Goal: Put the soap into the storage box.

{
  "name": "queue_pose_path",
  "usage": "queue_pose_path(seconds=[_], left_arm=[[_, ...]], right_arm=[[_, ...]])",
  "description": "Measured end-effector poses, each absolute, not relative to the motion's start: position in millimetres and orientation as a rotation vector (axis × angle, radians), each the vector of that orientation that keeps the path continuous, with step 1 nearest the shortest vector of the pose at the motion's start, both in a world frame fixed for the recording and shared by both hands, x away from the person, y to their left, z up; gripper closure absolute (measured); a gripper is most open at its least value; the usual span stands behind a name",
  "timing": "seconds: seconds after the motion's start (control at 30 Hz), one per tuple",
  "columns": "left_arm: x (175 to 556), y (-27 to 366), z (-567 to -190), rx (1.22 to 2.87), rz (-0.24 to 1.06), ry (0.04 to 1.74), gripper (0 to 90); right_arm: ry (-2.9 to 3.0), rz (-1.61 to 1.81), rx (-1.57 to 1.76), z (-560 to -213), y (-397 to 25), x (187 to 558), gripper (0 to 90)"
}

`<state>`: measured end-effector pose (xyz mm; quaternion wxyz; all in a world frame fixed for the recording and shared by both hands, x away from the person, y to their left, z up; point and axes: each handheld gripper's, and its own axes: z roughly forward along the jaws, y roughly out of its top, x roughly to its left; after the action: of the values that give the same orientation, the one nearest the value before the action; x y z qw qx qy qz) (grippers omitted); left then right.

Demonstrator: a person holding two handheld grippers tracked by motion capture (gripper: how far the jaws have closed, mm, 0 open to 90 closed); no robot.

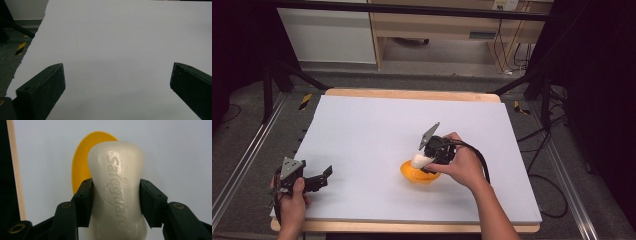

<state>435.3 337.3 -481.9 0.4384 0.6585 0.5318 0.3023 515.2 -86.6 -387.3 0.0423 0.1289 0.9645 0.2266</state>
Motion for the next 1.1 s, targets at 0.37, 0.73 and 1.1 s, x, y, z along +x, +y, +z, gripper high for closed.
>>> queue_pose_path(seconds=[0.37, 0.73, 1.1], left_arm=[[435, 338, -482, 1.637, 0.748, 1.322, 0.0], [435, 337, -482, 1.638, 0.748, 1.321, 0.0], [435, 337, -482, 1.637, 0.749, 1.321, 0.0]], right_arm=[[3.005, 0.634, 0.297, -400, -71, 517, 49.3], [3.022, 0.613, 0.278, -407, -66, 519, 49.3], [2.989, 0.712, 0.361, -399, -76, 518, 34.1]])
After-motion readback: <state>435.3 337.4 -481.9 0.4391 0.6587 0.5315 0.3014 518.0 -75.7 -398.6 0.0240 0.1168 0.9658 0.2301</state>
